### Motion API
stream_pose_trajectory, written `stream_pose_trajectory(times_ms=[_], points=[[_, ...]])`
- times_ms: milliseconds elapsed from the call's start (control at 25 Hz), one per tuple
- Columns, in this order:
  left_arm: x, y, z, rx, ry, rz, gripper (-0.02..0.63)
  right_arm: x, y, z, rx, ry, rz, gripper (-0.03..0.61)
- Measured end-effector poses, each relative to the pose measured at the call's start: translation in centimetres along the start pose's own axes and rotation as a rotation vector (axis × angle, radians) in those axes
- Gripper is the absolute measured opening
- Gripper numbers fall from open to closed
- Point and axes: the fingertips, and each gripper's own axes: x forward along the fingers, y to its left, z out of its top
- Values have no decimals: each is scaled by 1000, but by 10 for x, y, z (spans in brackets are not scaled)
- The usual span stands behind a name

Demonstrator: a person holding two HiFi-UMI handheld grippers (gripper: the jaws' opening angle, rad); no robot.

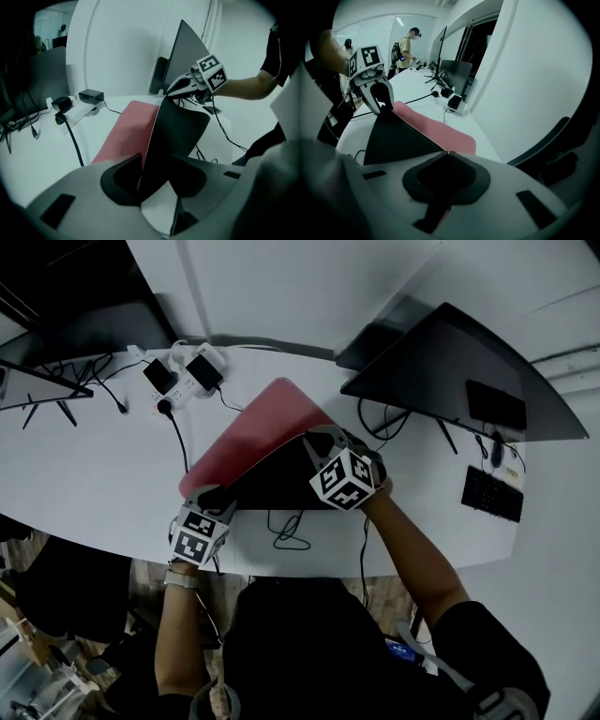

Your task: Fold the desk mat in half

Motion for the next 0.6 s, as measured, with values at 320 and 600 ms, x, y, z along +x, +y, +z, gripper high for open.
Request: stream_pose_trajectory(times_ms=[320,600], points=[[5,22,15,-7,9,38,95,32,-23,10,-4,-8,3,26],[8,42,35,-6,-4,103,63,55,-47,20,-8,-16,-14,26]])
